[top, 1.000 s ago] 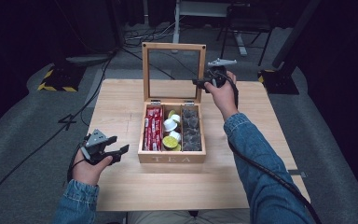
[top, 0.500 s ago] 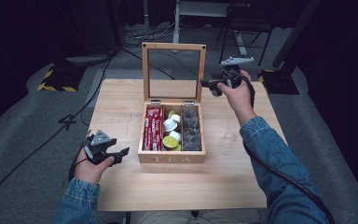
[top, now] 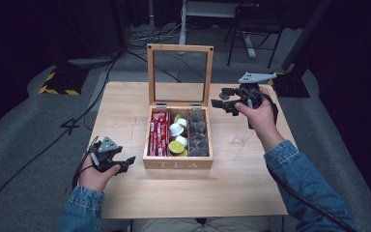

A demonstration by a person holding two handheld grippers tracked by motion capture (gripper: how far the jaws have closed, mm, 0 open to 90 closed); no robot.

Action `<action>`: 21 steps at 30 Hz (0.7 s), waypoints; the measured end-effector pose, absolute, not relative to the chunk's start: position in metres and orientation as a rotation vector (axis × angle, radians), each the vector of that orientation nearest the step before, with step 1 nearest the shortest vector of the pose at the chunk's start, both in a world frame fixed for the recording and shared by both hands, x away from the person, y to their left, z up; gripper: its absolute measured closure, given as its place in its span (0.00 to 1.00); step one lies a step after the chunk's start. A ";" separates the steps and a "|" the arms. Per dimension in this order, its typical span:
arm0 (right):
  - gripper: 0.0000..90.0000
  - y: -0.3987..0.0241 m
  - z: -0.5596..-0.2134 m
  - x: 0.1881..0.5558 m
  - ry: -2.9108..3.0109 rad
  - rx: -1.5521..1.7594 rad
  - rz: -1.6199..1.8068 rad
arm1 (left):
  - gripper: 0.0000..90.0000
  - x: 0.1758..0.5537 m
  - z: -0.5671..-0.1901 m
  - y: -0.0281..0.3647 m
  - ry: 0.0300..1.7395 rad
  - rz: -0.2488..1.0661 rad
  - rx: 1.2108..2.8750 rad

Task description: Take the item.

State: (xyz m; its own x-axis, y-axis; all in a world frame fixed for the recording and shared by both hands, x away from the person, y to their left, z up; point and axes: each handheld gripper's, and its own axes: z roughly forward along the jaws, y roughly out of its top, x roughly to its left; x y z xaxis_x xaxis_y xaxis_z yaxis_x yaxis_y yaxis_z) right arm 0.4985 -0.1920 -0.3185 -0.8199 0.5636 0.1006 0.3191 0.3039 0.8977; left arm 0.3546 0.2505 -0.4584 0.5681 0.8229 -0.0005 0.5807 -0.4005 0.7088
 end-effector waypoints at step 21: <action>0.57 -0.149 -0.378 0.492 2.532 0.821 1.231 | 0.34 0.340 -0.494 0.264 1.220 0.375 2.130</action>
